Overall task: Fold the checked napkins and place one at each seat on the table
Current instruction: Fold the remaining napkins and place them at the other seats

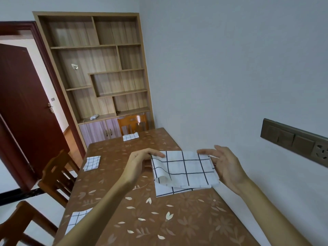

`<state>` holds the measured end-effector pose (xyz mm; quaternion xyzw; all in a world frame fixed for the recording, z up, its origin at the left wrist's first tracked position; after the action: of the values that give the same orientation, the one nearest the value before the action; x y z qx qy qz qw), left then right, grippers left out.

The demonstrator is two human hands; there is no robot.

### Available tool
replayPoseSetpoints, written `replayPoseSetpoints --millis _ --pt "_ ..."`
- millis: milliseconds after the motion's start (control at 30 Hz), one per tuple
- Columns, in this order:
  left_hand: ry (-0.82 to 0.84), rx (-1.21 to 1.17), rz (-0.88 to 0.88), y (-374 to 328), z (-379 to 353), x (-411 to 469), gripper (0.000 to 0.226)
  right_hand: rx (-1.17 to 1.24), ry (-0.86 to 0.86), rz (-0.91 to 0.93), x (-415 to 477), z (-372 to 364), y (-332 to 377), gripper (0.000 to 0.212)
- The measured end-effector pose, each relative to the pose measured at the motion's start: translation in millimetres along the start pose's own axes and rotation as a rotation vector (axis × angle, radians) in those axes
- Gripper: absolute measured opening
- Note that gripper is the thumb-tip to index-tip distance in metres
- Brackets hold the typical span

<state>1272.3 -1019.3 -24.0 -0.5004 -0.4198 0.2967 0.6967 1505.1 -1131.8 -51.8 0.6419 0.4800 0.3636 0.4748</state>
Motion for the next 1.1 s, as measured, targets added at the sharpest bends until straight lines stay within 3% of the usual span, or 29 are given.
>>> replayPoseSetpoints --millis 67,167,267,333,433,533,633,833,1100 --pt "-0.003 -0.009 0.01 6 1 -1 0.044 -0.039 -0.029 -0.01 1 -1 -9 0.037" --pt "-0.004 0.027 -0.022 11 3 -5 0.015 -0.131 0.045 -0.045 0 -9 -28 0.036" --pt "0.016 -0.035 0.011 23 -1 -12 0.049 -0.244 0.003 0.006 1 -14 -43 0.028" --pt "0.003 -0.121 0.117 39 -5 -18 0.059 -0.248 -0.044 0.041 2 -16 -51 0.025" --pt "0.032 -0.198 0.293 72 -13 -31 0.043 -0.268 -0.109 0.056 5 -19 -64 0.028" --pt "0.014 -0.19 0.365 104 -19 -45 0.03 -0.404 -0.126 0.065 14 -18 -90 0.044" --pt "-0.061 -0.138 0.347 132 -16 -55 0.028 -0.416 -0.163 0.038 16 -19 -117 0.017" --pt "-0.126 -0.035 0.402 190 -8 -82 0.032 -0.528 -0.187 -0.078 14 -10 -180 0.015" --pt "-0.135 0.403 0.642 295 4 -149 0.039 -0.804 -0.13 -0.342 -1 12 -304 0.018"
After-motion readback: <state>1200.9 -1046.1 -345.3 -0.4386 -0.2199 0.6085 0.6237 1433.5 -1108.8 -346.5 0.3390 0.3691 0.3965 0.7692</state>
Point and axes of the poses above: each hand's wrist, its own x-axis towards the middle knuckle, its own z-axis out of the back of the hand, y = z × x, the point moved 5 cm from there along x, towards the middle knuckle, and after that the axes turned 1 degree about -y, right-handed, at the moved point
